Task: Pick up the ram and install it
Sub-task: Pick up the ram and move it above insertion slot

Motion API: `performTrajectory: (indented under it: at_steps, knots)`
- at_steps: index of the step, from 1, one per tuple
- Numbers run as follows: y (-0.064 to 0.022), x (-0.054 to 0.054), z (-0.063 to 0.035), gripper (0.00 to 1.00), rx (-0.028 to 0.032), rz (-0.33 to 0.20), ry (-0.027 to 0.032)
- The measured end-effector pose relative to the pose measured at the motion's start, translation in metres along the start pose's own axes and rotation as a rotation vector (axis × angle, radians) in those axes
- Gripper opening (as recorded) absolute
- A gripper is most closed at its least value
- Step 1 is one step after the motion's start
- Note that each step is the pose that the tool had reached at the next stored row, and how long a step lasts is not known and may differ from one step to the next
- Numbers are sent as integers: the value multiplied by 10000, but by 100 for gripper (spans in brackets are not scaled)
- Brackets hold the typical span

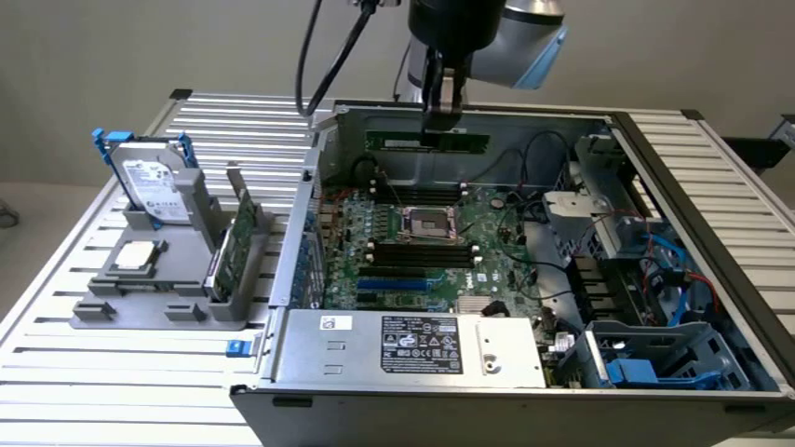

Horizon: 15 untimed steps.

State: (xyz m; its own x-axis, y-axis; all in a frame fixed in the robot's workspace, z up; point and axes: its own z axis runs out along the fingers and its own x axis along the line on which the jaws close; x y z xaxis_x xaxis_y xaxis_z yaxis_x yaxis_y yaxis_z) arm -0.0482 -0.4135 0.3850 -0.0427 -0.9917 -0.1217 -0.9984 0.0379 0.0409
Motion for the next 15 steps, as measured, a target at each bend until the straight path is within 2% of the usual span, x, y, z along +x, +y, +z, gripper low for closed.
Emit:
performTrajectory:
  at_steps: [2, 5, 6, 10, 13, 15]
  knots:
    - [0, -12, 11, 14, 10, 29, 173]
    - [0, -33, 28, 14, 27, 62, 475]
    - [0, -39, 35, 14, 30, 76, 540]
    - [0, -70, 60, 14, 45, 222, 550]
    - [0, -70, 68, 14, 72, 523, 538]
    - [1, -69, 68, 14, 73, 534, 521]
